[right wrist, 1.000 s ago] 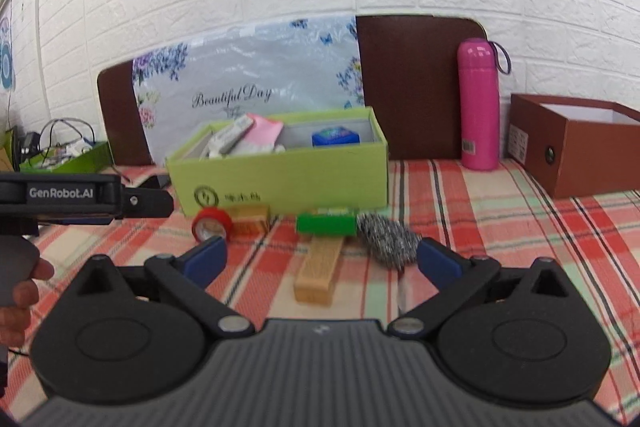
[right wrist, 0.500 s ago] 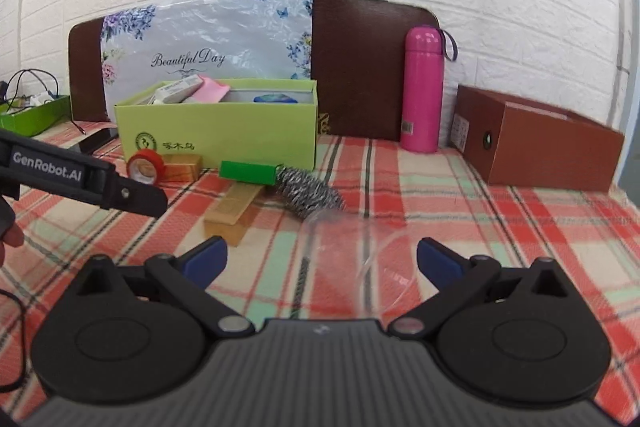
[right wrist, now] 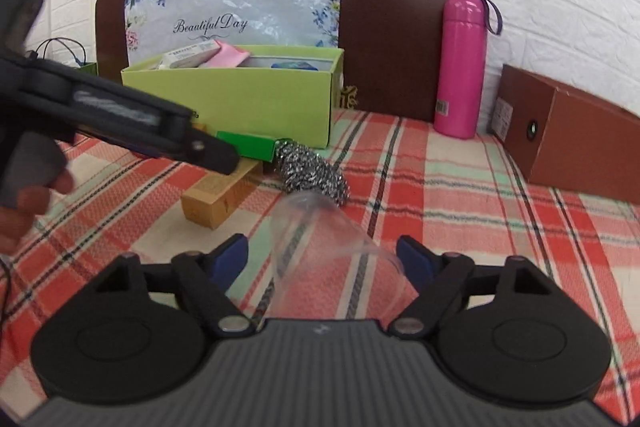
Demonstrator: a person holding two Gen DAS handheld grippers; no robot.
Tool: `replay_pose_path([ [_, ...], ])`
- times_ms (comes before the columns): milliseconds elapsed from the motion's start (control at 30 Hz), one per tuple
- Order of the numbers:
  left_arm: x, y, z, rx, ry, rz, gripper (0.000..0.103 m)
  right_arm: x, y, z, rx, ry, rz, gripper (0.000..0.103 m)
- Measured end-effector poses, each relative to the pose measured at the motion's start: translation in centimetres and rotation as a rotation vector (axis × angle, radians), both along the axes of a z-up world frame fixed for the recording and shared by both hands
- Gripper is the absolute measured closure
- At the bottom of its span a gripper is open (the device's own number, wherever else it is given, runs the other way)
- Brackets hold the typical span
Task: Organize objects
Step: 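Grasp the tall tan box with the left tool while the right tool grasps the clear plastic cup, then lift the tan box with the left tool while the right tool carries the cup over the lime-green box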
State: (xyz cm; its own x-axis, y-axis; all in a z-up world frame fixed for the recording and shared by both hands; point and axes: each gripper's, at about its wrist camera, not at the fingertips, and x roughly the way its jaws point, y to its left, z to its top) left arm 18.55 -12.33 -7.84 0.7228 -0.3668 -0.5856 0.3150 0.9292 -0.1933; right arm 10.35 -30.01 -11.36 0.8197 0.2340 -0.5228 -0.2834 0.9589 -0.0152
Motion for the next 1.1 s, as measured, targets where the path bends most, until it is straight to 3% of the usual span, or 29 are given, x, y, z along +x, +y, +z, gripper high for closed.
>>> replay_pose_path([
  [33,0.3,-0.3,-0.2,0.008,0.001,-0.002,0.007,-0.4,0.1,0.1,0.002,0.007,-0.009,0.037],
  [133,1.2,-1.1,-0.9,0.049,0.004,-0.002,0.011,-1.6,0.6,0.3,0.01,0.02,-0.036,0.037],
  [233,1.8,-1.1,-1.3,0.058,0.016,-0.011,0.027,-2.8,0.8,0.5,0.038,0.017,-0.062,0.037],
  [400,1.7,-0.1,-2.0,0.038,0.061,-0.016,0.062,-4.4,1.4,0.8,0.074,-0.001,-0.093,0.037],
  [500,0.8,0.8,-2.1,0.023,0.061,-0.025,0.068,-4.9,2.1,1.0,0.062,-0.001,-0.084,0.037],
  [733,-3.7,3.4,-1.6,0.075,0.064,-0.074,0.069,-6.0,3.2,1.2,0.035,-0.014,-0.043,0.037],
  [867,-5.7,4.5,-1.6,0.093,0.055,-0.058,0.068,-6.1,3.7,0.7,-0.014,-0.019,-0.042,0.027],
  [933,-5.7,4.4,-1.6,0.096,0.049,-0.054,0.064,-6.0,3.7,0.3,-0.017,-0.005,-0.048,0.023],
  [1000,-5.4,4.0,-1.6,0.104,0.042,-0.047,0.046,-6.1,3.8,0.1,-0.024,0.003,-0.053,0.022],
  [1100,-4.9,3.3,-1.7,0.136,0.03,-0.044,0.045,-6.1,3.8,0.0,-0.018,0.011,-0.059,0.021],
])
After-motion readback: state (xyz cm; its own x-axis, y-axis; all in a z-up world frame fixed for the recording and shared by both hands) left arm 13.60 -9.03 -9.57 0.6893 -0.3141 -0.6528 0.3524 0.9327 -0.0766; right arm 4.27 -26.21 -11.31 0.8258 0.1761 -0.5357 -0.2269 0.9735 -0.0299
